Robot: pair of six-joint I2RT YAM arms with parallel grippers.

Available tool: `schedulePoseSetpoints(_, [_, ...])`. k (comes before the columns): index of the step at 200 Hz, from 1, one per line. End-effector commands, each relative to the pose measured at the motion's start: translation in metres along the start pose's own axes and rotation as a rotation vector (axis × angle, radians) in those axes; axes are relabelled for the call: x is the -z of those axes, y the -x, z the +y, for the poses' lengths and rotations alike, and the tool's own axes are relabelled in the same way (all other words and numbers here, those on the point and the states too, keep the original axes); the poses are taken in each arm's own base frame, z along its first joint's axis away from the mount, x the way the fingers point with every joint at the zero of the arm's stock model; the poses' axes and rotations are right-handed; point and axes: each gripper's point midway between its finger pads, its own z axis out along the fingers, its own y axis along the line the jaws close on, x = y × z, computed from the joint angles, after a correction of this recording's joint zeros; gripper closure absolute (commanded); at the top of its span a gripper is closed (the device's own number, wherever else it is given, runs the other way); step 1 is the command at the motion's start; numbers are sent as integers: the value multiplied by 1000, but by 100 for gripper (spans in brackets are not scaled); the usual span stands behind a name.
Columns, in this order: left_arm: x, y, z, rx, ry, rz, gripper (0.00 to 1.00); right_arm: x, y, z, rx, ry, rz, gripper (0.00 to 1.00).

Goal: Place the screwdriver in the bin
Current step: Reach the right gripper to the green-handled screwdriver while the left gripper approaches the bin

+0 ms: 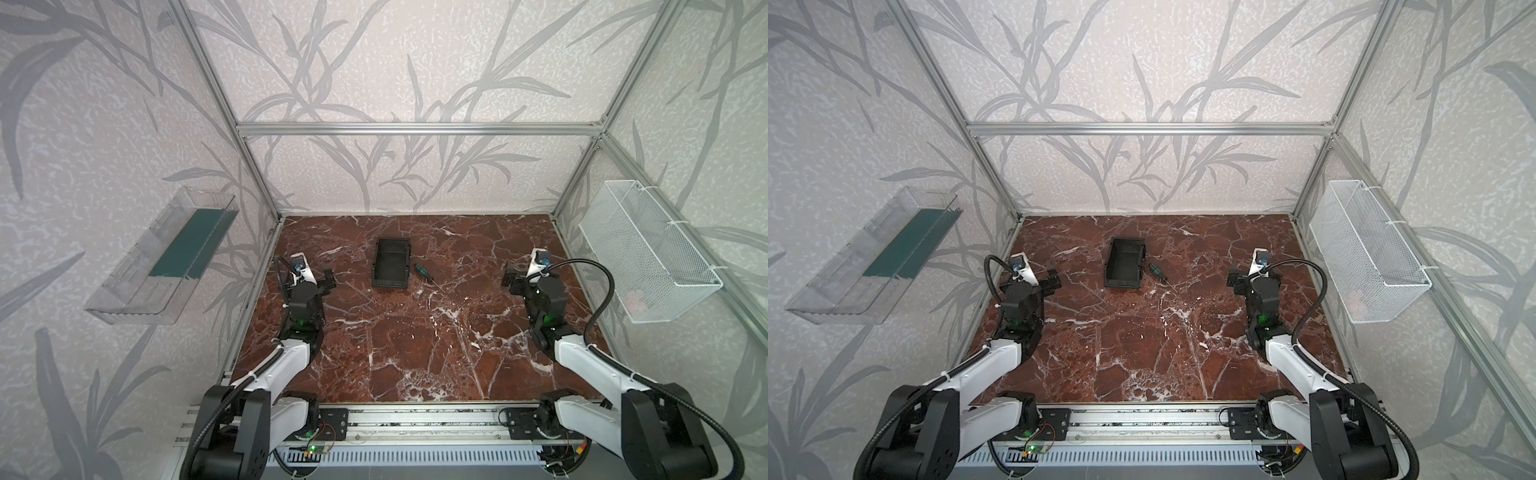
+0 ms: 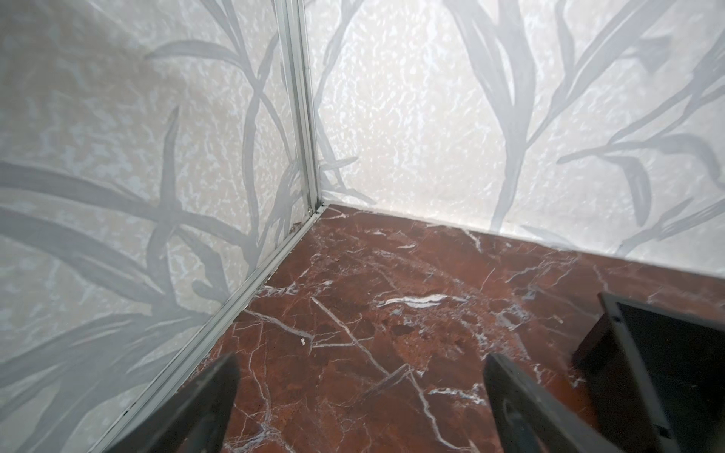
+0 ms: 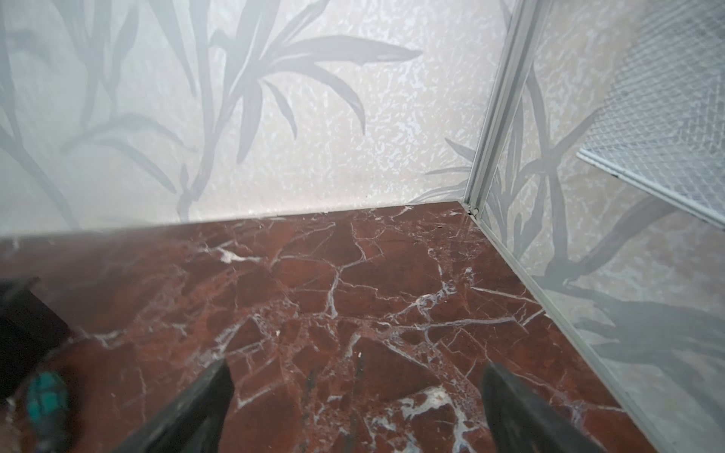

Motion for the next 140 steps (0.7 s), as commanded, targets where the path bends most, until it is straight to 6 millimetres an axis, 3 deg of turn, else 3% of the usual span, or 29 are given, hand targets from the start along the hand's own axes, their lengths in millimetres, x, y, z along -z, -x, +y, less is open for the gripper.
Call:
schedulePoseSetpoints(1, [14,4,-12,105,-44,31,1,5,-6,11,-203,73,80,1])
schedulePoseSetpoints(22, [24,15,-52,165,-183,72,1,4,-6,40,-180,210,156,1])
schedulePoseSetpoints(42, [34,11,-96,191,-334,166,1,-4,-32,58,-142,223,356,1])
schedulePoseSetpoints(71, [40,-12,-138,283,-459,382,1,-9,-71,116,39,319,534,1])
schedulePoseSetpoints(95, [49,-28,-152,349,-497,539,1,-14,-102,161,181,389,646,1])
schedulePoseSetpoints(114, [53,-43,-147,391,-447,632,1,-22,-122,189,204,451,724,0])
schedulePoseSetpoints(140, [66,-56,-149,428,-487,779,1,-34,-141,221,169,528,829,13])
